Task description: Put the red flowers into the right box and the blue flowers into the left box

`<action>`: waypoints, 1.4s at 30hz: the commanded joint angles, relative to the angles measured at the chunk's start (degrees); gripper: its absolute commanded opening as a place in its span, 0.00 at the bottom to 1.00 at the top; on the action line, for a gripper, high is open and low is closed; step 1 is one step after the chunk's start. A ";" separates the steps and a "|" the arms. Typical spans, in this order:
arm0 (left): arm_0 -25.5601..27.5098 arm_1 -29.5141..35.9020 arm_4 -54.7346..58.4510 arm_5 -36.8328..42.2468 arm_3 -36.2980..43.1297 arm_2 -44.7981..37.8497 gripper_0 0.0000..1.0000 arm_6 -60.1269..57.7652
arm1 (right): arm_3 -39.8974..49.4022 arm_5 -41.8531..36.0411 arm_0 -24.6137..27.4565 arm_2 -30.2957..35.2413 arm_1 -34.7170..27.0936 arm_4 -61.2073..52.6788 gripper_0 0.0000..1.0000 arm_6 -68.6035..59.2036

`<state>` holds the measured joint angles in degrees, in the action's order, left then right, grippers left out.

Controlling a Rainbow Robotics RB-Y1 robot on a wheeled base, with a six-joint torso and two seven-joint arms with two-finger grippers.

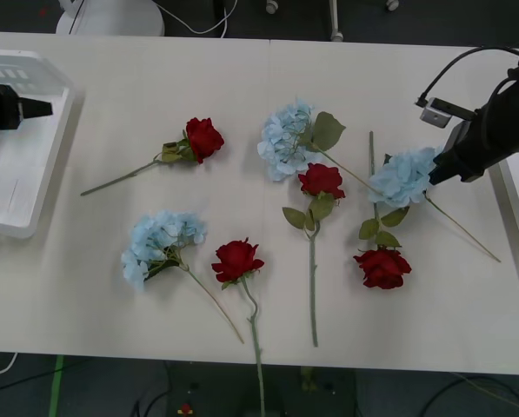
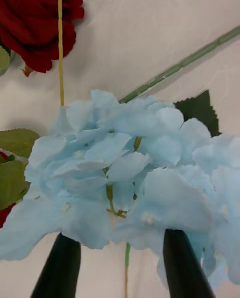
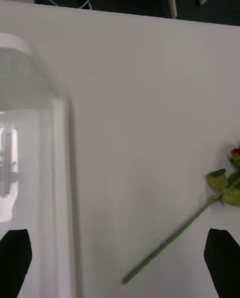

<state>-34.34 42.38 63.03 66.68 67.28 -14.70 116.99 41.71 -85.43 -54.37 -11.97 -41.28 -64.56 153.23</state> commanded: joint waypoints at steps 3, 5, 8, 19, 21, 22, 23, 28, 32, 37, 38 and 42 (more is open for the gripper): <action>-2.93 -2.31 2.01 0.55 6.73 10.48 1.00 4.12 | 16.38 0.79 5.94 -0.07 -7.50 -1.18 0.96 1.77; -3.90 -4.33 1.75 0.55 6.73 12.86 1.00 4.48 | 22.18 0.79 8.05 -0.07 -9.61 -1.79 0.97 1.77; -5.39 -7.67 -0.10 -0.24 6.73 16.99 1.00 5.09 | 32.03 1.32 12.54 0.10 -13.39 -2.14 0.97 1.77; -8.64 -16.37 -14.77 -7.01 6.64 27.09 1.00 5.97 | 40.73 7.73 28.00 5.29 -16.38 -3.55 0.97 1.77; -8.64 -16.98 -16.97 -7.01 6.64 27.97 1.00 6.06 | 40.73 9.84 29.15 5.29 -15.06 -2.50 0.97 1.77; -8.64 -17.07 -18.47 -6.83 6.64 28.24 1.00 6.23 | 40.73 10.90 29.67 5.29 -14.18 -1.44 0.97 1.77; -8.64 -17.07 -20.05 -6.04 6.64 28.32 1.00 6.85 | 40.64 11.60 29.85 5.29 -13.21 -0.47 0.97 1.77; -8.64 -16.28 -26.11 -2.44 6.64 26.48 1.00 19.50 | 40.55 13.01 29.94 5.29 -9.17 2.34 0.97 1.46; -8.64 -15.40 -26.64 -1.20 5.58 24.11 1.00 26.62 | 39.76 14.06 29.94 5.29 -5.48 4.80 0.98 -4.52; -8.64 -15.23 -24.35 -3.84 0.13 21.73 1.00 32.25 | 39.76 15.55 29.76 5.29 -2.05 10.34 0.97 -10.50; -8.64 -15.23 -23.30 -5.07 -1.18 21.73 1.00 32.51 | 39.76 15.73 29.67 5.29 -1.17 11.39 0.97 -12.34; -8.64 -15.23 -19.87 -7.45 -4.61 21.73 1.00 32.42 | 39.76 15.73 29.50 5.20 0.68 14.64 0.97 -17.61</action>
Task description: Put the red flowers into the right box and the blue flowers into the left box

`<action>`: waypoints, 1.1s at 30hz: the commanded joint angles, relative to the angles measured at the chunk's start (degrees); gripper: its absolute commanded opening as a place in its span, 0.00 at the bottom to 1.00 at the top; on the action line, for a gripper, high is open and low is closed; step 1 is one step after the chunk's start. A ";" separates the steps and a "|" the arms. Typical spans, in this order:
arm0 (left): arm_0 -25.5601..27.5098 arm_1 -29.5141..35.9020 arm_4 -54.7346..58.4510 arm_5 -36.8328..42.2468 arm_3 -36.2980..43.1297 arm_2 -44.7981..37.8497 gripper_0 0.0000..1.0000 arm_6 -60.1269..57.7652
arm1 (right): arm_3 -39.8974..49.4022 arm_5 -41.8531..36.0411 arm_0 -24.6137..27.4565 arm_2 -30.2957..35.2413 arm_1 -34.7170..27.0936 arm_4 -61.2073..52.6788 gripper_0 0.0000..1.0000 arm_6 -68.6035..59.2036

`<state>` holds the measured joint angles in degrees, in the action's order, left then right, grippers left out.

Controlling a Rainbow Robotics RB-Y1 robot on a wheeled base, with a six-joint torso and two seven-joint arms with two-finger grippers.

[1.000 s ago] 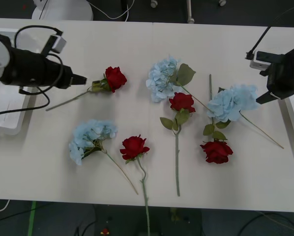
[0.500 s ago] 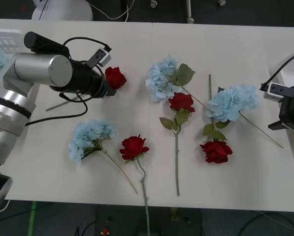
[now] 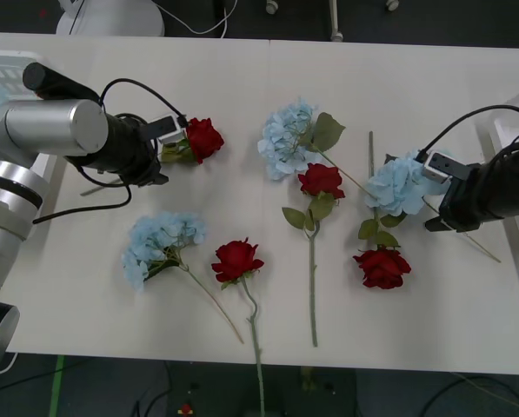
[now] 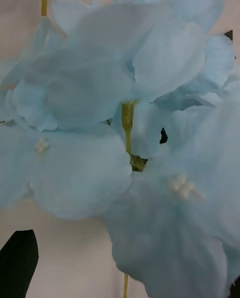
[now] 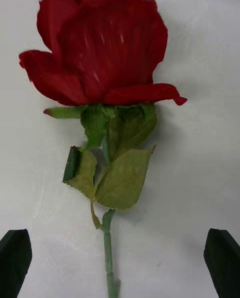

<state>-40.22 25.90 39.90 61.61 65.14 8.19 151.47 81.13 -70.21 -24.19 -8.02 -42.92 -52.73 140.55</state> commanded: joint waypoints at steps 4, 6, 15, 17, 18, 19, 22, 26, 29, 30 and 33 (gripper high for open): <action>-2.76 1.18 6.42 -3.16 -3.62 -1.16 1.00 -2.84 | -0.27 0.51 -0.68 0.64 3.01 4.22 0.98 -9.25; -2.76 1.09 7.12 -3.16 -3.70 -1.16 1.00 -3.46 | -0.88 0.60 -0.68 0.20 3.01 4.39 0.97 -11.09; -4.96 -1.20 6.33 -3.34 -5.99 -1.16 1.00 -15.15 | -7.30 3.59 -3.14 -1.47 5.04 6.41 0.97 -12.23; -5.75 -1.46 6.33 -3.69 -7.31 -1.16 1.00 -15.85 | -8.62 4.03 -3.85 -1.65 5.39 6.59 0.97 -12.15; -6.36 -1.73 6.42 -4.31 -8.45 -1.16 1.00 -15.94 | -9.15 4.11 -4.20 -2.00 5.56 6.77 0.97 -12.23; -6.98 -1.99 6.42 -4.83 -9.68 -1.16 1.00 -15.94 | -9.41 4.20 -4.46 -2.26 5.65 7.03 0.97 -12.32; -8.56 -2.87 6.16 -6.24 -12.40 -1.07 1.00 -15.94 | -9.41 4.38 -4.72 -2.35 6.09 7.65 0.86 -12.41; -10.06 -4.10 5.37 -8.44 -15.57 -0.10 1.00 -15.94 | -9.41 5.26 -4.81 -2.26 6.35 8.70 0.29 -12.41; -10.67 -4.89 4.58 -9.49 -16.98 0.95 1.00 -16.03 | -9.41 5.87 -4.72 -2.35 6.62 9.32 0.11 -12.50; -10.76 -4.98 4.31 -9.67 -17.24 1.13 1.00 -16.03 | -9.41 5.87 -4.72 -2.35 6.62 9.58 0.06 -12.50; -10.76 -5.42 3.70 -9.93 -17.59 1.83 1.00 -16.29 | -9.41 6.22 -4.72 -2.35 6.88 10.19 0.00 -12.50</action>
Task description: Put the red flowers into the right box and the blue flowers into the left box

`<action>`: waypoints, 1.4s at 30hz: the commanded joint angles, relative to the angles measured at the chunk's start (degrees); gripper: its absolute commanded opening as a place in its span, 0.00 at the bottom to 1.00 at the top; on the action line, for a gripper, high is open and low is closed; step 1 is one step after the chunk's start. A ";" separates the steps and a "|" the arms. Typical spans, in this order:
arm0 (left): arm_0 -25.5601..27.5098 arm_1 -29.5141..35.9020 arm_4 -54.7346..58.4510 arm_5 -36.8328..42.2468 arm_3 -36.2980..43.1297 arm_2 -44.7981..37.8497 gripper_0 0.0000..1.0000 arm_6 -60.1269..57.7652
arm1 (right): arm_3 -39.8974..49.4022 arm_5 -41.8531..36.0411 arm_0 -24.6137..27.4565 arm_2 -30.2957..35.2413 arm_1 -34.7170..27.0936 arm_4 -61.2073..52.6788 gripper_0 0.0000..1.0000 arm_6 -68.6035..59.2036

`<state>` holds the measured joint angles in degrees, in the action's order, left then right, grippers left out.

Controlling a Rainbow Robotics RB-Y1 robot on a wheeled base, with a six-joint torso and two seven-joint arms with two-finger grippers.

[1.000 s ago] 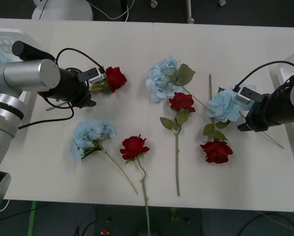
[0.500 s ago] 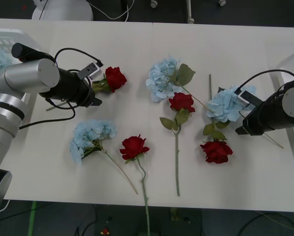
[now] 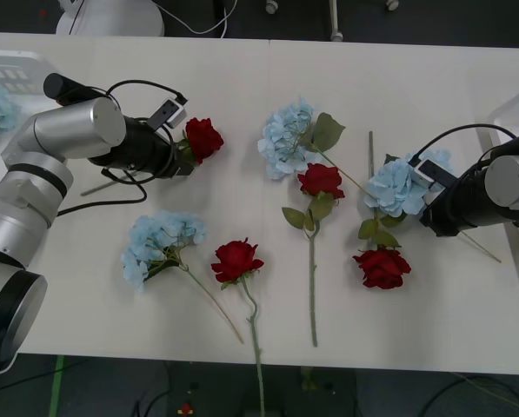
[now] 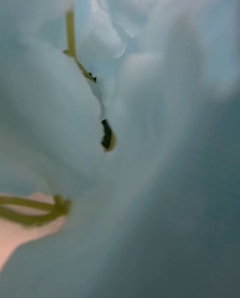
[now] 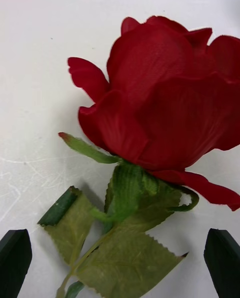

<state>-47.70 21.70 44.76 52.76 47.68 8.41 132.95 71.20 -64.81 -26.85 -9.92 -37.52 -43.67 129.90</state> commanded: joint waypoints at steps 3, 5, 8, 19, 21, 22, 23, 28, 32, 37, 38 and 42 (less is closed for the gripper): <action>-3.54 -1.57 -1.51 -1.34 -0.75 2.40 1.00 1.97 | 0.52 1.44 -2.07 -0.71 1.57 1.57 0.00 -1.85; -3.98 -1.83 -1.60 -1.43 -1.63 2.66 1.00 1.88 | 0.52 1.79 -2.16 -0.71 1.48 1.66 0.00 -1.85; -4.68 -2.36 -1.60 -2.04 -3.47 3.10 0.87 1.88 | 0.61 1.79 -3.13 -0.71 0.96 0.78 0.00 -2.02; -5.03 -2.89 -1.34 -5.38 -6.37 4.69 0.00 2.32 | 0.61 -6.21 -10.42 7.46 -4.67 -14.33 0.00 -0.97; -5.03 -2.89 -1.34 -5.38 -6.37 4.69 0.00 2.41 | 0.52 -7.18 -11.48 7.99 -6.43 -19.26 0.00 -0.62; -5.03 -2.89 -1.16 -5.38 -6.37 4.77 0.00 2.41 | 0.61 -7.09 -12.00 7.99 -7.30 -22.25 0.00 -0.53; -5.03 -2.89 -1.07 -5.30 -6.37 4.69 0.00 2.41 | 0.52 -7.09 -12.44 7.99 -7.74 -24.44 0.00 -0.44; -4.94 -2.71 1.21 -5.03 -6.37 4.69 0.00 1.97 | 2.63 -6.03 -13.58 8.43 -8.01 -33.41 0.00 -0.09; -4.94 -0.96 6.22 -4.86 -6.37 4.69 0.00 1.35 | 5.53 -5.15 -14.46 8.17 -6.25 -41.32 0.00 -0.70; -4.94 2.30 14.22 -4.33 -5.49 4.69 0.00 1.88 | 5.61 -4.98 -18.07 5.88 -2.56 -48.88 0.00 -0.44; -4.86 3.18 15.45 -3.36 -4.79 4.69 0.00 1.88 | 5.61 -4.89 -19.03 5.88 -0.54 -48.88 0.00 -0.53; -4.15 6.87 20.20 0.77 -1.89 3.10 0.00 1.61 | 5.26 -2.96 -21.93 5.79 5.88 -48.35 0.00 -0.97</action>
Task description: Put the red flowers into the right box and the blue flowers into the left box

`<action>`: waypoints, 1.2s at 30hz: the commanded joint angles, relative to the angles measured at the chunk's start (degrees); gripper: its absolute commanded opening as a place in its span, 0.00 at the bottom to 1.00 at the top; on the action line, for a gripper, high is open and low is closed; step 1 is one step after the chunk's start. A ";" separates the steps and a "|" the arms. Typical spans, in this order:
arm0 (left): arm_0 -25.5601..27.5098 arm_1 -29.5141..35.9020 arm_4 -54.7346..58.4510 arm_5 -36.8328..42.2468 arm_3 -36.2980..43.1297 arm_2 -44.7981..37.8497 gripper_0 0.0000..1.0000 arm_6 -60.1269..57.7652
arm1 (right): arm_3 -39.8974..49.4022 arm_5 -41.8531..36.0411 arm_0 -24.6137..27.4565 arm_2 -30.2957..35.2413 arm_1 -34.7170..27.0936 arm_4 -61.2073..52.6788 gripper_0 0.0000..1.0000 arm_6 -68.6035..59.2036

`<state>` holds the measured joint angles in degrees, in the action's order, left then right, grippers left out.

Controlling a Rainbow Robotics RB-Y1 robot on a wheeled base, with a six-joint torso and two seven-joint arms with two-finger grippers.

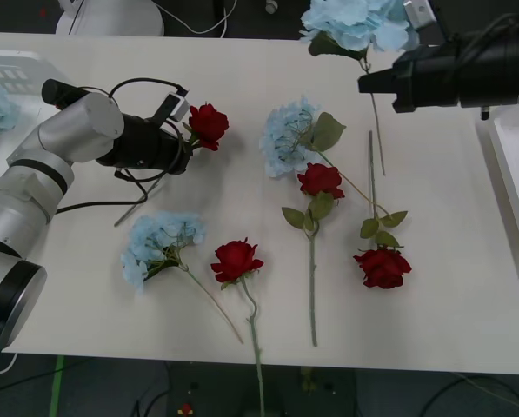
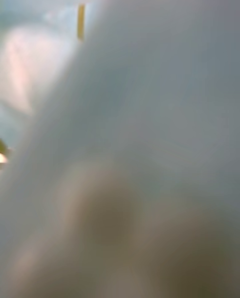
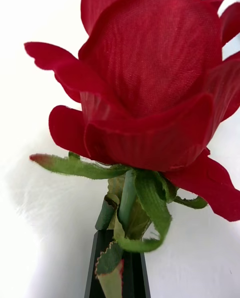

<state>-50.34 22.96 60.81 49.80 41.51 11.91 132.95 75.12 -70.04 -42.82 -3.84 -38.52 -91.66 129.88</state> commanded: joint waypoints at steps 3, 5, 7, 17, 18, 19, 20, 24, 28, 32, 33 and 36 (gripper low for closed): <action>-0.10 7.72 7.30 6.80 6.39 -3.74 0.00 1.62 | -0.33 3.33 -8.42 -0.55 10.66 -0.27 0.00 -1.21; 1.21 8.95 9.15 8.38 7.88 -5.41 0.00 1.62 | -1.29 3.59 -9.65 -0.55 12.42 -0.27 0.00 -1.21; 2.53 10.00 11.17 9.61 9.90 -6.90 0.00 1.70 | -2.08 4.21 -10.44 -0.55 13.83 -0.27 0.00 -1.30; 14.05 12.81 24.35 11.90 25.90 -14.99 0.00 2.05 | -2.26 6.05 -10.70 -0.73 16.20 -0.36 0.00 -1.30; 15.28 12.81 26.02 11.90 27.39 -15.60 0.00 2.05 | -2.26 6.14 -10.70 -0.91 16.02 -0.36 0.00 -1.30; 16.59 12.73 28.13 11.72 29.15 -16.13 0.00 2.05 | -2.26 6.14 -10.70 -1.17 15.85 -0.45 0.00 -1.39; 17.91 12.73 30.68 11.46 30.82 -16.48 0.00 1.97 | -2.26 6.14 -10.70 -1.34 15.67 -0.45 0.00 -1.39; 22.13 12.73 39.12 9.44 35.83 -16.66 0.00 1.97 | -2.96 6.14 -10.70 -1.70 14.79 -0.36 0.00 -1.65; 24.86 12.37 44.39 8.30 40.93 -15.69 0.00 1.97 | -6.30 5.61 -10.70 -2.66 12.59 -0.27 0.00 -2.44; 28.02 10.00 49.84 4.25 46.56 -15.43 0.00 1.44 | -13.77 3.85 -10.70 -5.92 8.55 0.87 0.00 -2.88; 28.64 9.12 50.72 3.20 47.70 -15.43 0.00 1.44 | -15.18 3.77 -10.70 -6.79 7.50 1.66 0.00 -2.88; 29.60 6.49 52.48 0.83 50.77 -15.08 0.00 1.00 | -17.82 3.85 -10.70 -9.87 4.42 5.18 0.00 -2.97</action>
<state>-21.96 32.02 111.35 52.52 87.98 -3.47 132.94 58.06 -65.85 -50.94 -10.50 -29.23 -89.04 128.49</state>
